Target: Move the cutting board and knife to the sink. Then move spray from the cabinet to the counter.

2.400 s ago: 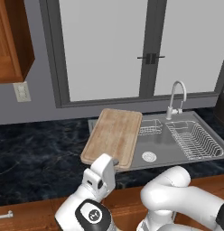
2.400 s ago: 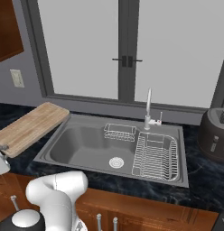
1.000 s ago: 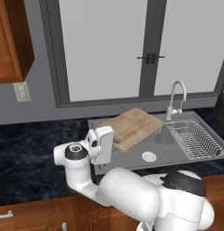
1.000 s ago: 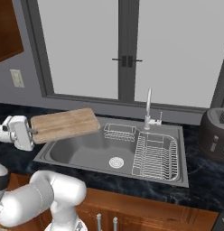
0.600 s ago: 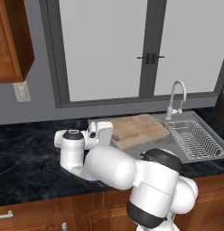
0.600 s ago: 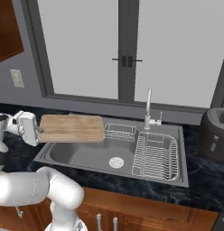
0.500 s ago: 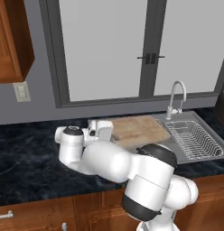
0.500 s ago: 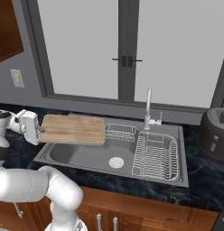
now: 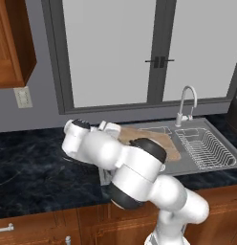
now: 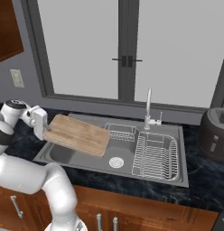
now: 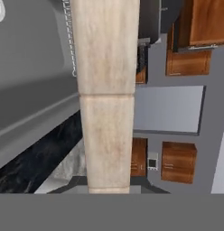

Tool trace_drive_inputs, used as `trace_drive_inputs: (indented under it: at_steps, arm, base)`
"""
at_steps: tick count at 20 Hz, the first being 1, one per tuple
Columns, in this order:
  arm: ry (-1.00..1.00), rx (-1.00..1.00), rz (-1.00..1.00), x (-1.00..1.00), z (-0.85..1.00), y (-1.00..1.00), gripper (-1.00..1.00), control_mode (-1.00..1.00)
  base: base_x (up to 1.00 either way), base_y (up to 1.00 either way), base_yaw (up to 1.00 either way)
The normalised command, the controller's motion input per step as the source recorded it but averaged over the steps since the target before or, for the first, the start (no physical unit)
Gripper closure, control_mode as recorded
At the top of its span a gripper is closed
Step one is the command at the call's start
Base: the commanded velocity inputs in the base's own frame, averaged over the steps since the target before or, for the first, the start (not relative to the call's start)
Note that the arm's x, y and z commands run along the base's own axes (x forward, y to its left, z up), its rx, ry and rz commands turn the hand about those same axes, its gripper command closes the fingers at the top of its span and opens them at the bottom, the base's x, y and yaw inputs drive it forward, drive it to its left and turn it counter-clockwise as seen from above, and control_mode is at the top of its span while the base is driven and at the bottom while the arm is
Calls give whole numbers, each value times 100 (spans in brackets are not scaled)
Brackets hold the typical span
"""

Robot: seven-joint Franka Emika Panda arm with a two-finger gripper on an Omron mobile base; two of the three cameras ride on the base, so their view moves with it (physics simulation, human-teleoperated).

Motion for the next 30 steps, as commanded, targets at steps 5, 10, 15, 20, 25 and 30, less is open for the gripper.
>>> trace_drive_inputs:
  at_steps: [5,10,15,20,25,30]
  arm:
    - [1,2,-13,41,-18,-8,100,-100]
    - [0,0,-8,46,-22,-9,100,-100]
    - [5,0,-1,51,-25,-9,100,-100]
    - [7,0,0,47,-21,-15,100,-100]
    - [2,2,3,29,-22,-9,100,-100]
    - [0,5,3,13,-28,-1,100,-100]
  base:
    - [0,0,0]
    - [0,0,0]
    - [0,0,0]
    - [0,0,0]
    - [0,0,0]
    - [0,0,0]
